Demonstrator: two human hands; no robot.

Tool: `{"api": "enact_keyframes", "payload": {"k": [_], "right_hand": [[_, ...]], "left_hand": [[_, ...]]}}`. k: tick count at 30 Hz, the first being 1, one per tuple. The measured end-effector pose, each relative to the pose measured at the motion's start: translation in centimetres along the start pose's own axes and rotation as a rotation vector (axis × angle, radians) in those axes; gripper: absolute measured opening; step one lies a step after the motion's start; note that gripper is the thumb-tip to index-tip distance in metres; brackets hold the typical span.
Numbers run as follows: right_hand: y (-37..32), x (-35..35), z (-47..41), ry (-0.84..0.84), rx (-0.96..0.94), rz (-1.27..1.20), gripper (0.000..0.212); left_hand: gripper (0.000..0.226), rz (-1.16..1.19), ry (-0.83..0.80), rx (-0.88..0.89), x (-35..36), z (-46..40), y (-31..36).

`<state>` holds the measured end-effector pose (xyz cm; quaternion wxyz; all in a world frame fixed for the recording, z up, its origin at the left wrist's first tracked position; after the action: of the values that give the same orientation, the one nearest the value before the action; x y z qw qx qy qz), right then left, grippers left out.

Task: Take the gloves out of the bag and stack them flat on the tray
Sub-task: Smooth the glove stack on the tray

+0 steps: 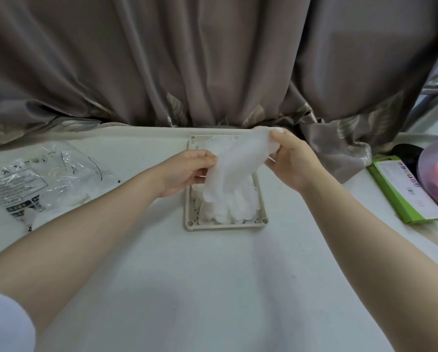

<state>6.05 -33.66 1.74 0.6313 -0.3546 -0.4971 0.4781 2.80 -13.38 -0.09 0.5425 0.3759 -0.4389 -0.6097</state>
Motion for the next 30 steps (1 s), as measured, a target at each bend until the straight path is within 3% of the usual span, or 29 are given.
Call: {"api": "enact_keyframes", "payload": {"k": [5,11,14,19,20,24,26,30], "right_hand": [[-0.3,-0.2,0.2,-0.02,-0.072,-0.05,0.011],[-1.5,1.3,1.8,-0.157,-0.07,-0.03,0.026],[-2.1,2.4,2.9,-0.245,-0.082,0.048,0.028],[-2.3,3.3,4.1,-0.231,-0.197,0.383,0.016],[-2.3,3.3,4.2,-0.197,-0.248,0.481,0.017],[-2.9,3.3,5.0,-0.126,-0.338,0.636,0.016],[-3.3,3.0,5.4,-0.128,-0.333,0.633,0.017],[-3.4,2.4,5.8,-0.158,-0.245,0.571,0.023]], "left_hand": [[0.007,0.083,-0.072,0.051,-0.2,0.5,0.2],[0.018,0.045,-0.369,0.051,0.6,2.6,0.0],[0.026,0.074,-0.41,-0.008,1.5,2.7,-0.7],[0.07,0.11,-0.288,0.042,3.0,2.5,0.1],[0.068,0.086,-0.25,0.078,3.4,2.5,0.4],[0.017,0.039,0.017,0.18,3.4,2.5,1.0],[0.016,0.122,0.125,0.142,2.6,2.3,0.9],[0.024,0.203,0.094,0.088,2.4,2.7,1.3]]}}
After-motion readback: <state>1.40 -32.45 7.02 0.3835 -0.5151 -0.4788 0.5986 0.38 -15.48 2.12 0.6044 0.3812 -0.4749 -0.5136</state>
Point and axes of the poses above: each hand's wrist, its own z-axis away from the middle knuckle, its own x-axis out of the palm, y = z × x, the point moved 4 cm from there along -z, towards the middle knuckle, and after that the axes turned 13 degrees about y, right-handed, at the moved point
